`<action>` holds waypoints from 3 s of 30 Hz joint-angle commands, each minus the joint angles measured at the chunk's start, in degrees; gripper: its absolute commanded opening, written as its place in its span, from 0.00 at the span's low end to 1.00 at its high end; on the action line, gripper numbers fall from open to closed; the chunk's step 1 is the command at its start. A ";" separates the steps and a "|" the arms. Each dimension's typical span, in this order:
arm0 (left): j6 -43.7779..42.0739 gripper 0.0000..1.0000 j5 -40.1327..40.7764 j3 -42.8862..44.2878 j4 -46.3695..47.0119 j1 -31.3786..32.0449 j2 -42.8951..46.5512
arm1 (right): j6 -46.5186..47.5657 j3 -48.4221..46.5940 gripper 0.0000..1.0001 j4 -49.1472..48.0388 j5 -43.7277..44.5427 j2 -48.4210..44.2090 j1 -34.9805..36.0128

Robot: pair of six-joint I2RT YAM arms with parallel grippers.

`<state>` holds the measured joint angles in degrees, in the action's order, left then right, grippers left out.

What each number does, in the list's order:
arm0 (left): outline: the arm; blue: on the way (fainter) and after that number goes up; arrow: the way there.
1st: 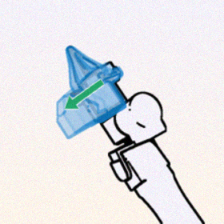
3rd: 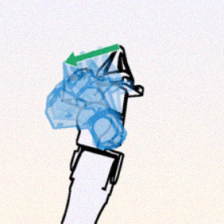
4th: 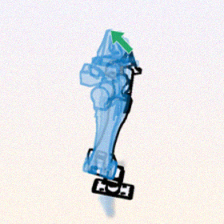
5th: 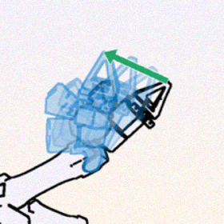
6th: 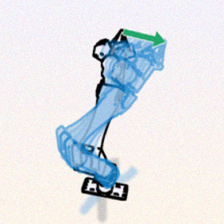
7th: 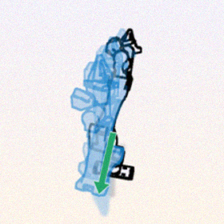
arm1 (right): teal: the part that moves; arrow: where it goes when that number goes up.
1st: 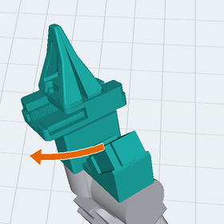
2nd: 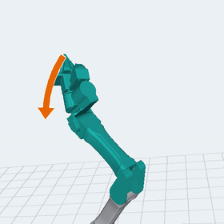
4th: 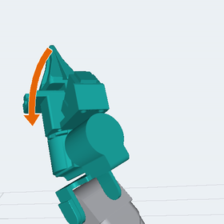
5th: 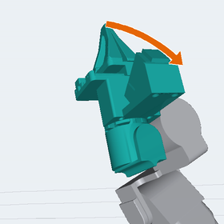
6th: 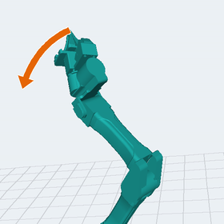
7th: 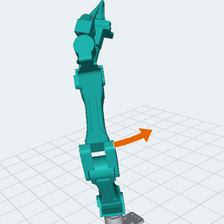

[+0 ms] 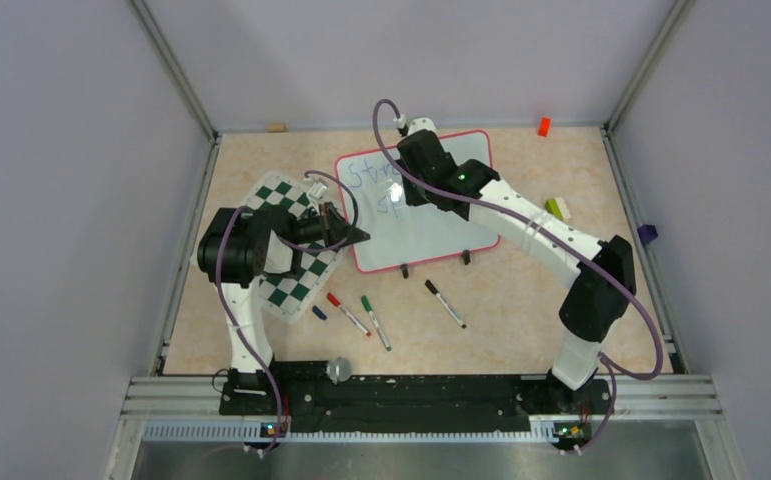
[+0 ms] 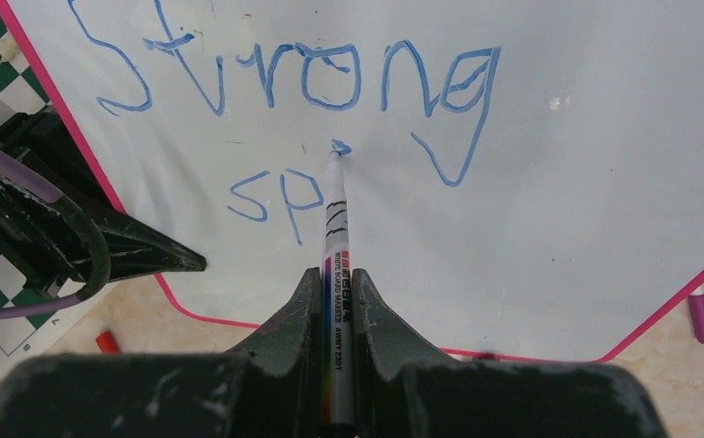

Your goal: Write a sentence on the whiteboard

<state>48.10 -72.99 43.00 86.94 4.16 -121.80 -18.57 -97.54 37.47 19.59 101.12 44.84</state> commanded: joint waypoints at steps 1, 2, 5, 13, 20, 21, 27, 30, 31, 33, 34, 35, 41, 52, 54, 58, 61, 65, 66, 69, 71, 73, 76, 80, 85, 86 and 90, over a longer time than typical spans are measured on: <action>-3.97 0.00 4.22 -0.11 5.88 -1.70 0.42 | 0.14 -1.45 0.00 -2.01 -0.37 -0.56 0.30; -3.97 0.00 4.19 -0.10 5.88 -1.68 0.48 | 0.11 -1.20 0.00 -2.38 -0.56 -1.12 0.30; -4.03 0.00 4.20 -0.09 5.88 -1.70 0.44 | 0.39 -0.14 0.00 -3.43 -0.84 -3.01 0.30; -3.98 0.00 4.17 0.04 5.88 -1.70 0.43 | 1.79 3.98 0.00 -3.44 -1.97 -6.64 0.34; -3.97 0.00 4.10 0.03 5.88 -1.67 0.46 | 0.39 5.48 0.00 -2.58 -1.04 -6.97 0.74; -3.98 0.00 4.16 0.04 5.88 -1.70 0.40 | 0.34 5.50 0.00 -2.58 -0.95 -6.92 0.78; -3.96 0.00 4.15 -0.02 5.88 -1.70 0.45 | 0.12 5.61 0.00 -3.17 -0.90 -6.55 1.00; -4.01 0.00 4.23 -0.02 5.88 -1.70 0.43 | 0.23 5.45 0.00 -3.33 -0.87 -6.43 0.96; -4.00 0.00 4.08 0.01 5.88 -1.68 0.43 | 0.14 5.41 0.00 -3.39 -0.77 -6.38 0.95; -4.04 0.00 4.14 0.05 5.88 -1.70 0.49 | 0.12 5.42 0.00 -3.45 -0.76 -6.31 0.98; -4.04 0.00 4.15 0.06 5.88 -1.70 0.43 | 0.14 5.42 0.00 -3.51 -0.69 -6.29 0.99; -4.05 0.00 4.09 0.05 5.88 -1.70 0.48 | 0.11 5.36 0.00 -3.47 -0.68 -6.22 0.97; -4.04 0.00 4.20 -0.13 5.88 -1.70 0.43 | 0.54 4.55 0.00 -3.58 0.01 -5.43 1.03; -4.06 0.00 4.22 -0.11 5.88 -1.70 0.43 | 1.88 1.11 0.00 -3.55 0.64 -2.01 1.03; -4.05 0.00 4.20 -0.11 5.88 -1.69 0.48 | 2.11 0.72 0.00 -3.56 0.47 -1.38 0.95; -4.06 0.00 4.24 -0.10 5.88 -1.70 0.45 | 2.18 0.54 0.00 -3.43 0.33 -0.60 0.95; -4.15 0.00 4.19 -0.12 5.88 -1.69 0.51 | 1.88 1.21 0.00 -3.25 0.44 -0.54 0.97; -4.07 0.00 4.25 0.00 5.88 -1.70 0.49 | 1.46 1.79 0.00 -3.11 0.94 -0.49 0.95; -4.05 0.00 4.19 -0.02 5.88 -1.70 0.46 | 1.39 1.90 0.00 -3.07 1.06 -0.43 1.03; -4.10 0.00 4.09 -0.11 5.88 -1.70 0.51 | 0.77 2.27 0.00 -2.61 1.06 -0.53 0.95; -4.06 0.00 4.15 -0.11 5.88 -1.70 0.51 | 0.29 3.18 0.00 -2.49 0.69 -0.90 0.97; -4.06 0.00 4.17 -0.11 5.88 -1.70 0.50 | -0.14 4.20 0.00 -2.41 0.36 -1.69 1.01; -4.06 0.00 4.20 -0.10 5.87 -1.70 0.43 | -0.69 6.13 0.00 -2.44 -0.02 -2.63 1.11; -3.98 0.00 4.17 -0.01 5.88 -1.70 0.41 | -1.44 8.22 0.00 -2.49 -0.21 -3.63 1.52; -3.91 0.00 4.20 -0.02 5.88 -1.70 0.42 | -1.47 7.33 0.00 -2.35 0.43 -4.22 1.48; -3.89 0.00 4.20 -0.02 5.88 -1.70 0.42 | -1.43 6.51 0.00 -2.00 0.42 -4.26 1.48; -3.84 0.00 4.22 -0.10 5.88 -1.70 0.53 | -1.04 4.08 0.00 -1.75 -0.42 -5.23 1.29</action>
<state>48.25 -72.79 42.98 86.65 4.14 -121.80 -19.59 -89.82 36.12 18.90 98.85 46.44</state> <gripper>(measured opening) 0.106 0.087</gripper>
